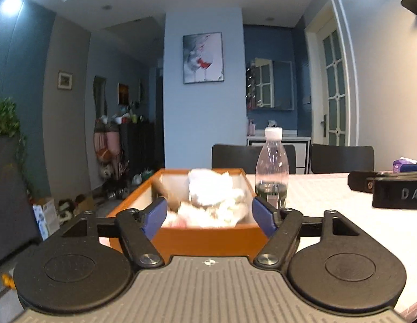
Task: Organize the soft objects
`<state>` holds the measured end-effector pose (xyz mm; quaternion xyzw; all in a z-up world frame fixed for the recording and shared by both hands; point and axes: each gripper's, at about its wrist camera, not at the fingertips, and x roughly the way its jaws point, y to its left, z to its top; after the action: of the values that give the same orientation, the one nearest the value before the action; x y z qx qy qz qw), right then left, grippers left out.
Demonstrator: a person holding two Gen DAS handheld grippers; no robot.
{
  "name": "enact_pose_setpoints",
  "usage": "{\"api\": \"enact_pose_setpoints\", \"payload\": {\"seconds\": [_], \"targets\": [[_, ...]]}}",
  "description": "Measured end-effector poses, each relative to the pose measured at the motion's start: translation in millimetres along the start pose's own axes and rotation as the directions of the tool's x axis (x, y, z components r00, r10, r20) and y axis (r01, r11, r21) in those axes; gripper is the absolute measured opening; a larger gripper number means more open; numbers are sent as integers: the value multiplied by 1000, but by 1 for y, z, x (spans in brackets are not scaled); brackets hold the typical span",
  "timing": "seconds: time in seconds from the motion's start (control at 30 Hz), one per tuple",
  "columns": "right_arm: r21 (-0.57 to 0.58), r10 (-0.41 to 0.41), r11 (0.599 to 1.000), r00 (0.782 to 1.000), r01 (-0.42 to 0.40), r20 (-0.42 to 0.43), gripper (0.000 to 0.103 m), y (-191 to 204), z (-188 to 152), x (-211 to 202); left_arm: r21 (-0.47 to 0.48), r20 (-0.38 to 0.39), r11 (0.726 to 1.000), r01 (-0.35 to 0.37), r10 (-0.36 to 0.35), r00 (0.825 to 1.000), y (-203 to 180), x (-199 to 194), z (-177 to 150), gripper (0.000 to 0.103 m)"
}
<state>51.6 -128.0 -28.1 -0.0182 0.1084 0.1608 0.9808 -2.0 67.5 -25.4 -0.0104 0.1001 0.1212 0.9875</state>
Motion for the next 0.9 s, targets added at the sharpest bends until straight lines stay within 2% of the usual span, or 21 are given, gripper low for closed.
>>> {"api": "enact_pose_setpoints", "payload": {"seconds": [0.1,0.23,0.6,0.9], "targets": [[7,-5,1000,999,6,-45,100,-1,-15,-1,-21,-36,999,33,-34,999,7,-2,-8,87],[26,10,1000,996,-8,-90,100,1,-26,0,5,-67,1000,24,-24,997,8,-5,-12,87],[37,-1,999,994,5,-110,100,0,-34,12,15,-114,1000,15,-13,993,-1,-6,-33,88],[47,-5,999,993,11,-116,100,-3,-35,10,27,-127,999,21,-17,992,-5,-4,-32,88]]}}
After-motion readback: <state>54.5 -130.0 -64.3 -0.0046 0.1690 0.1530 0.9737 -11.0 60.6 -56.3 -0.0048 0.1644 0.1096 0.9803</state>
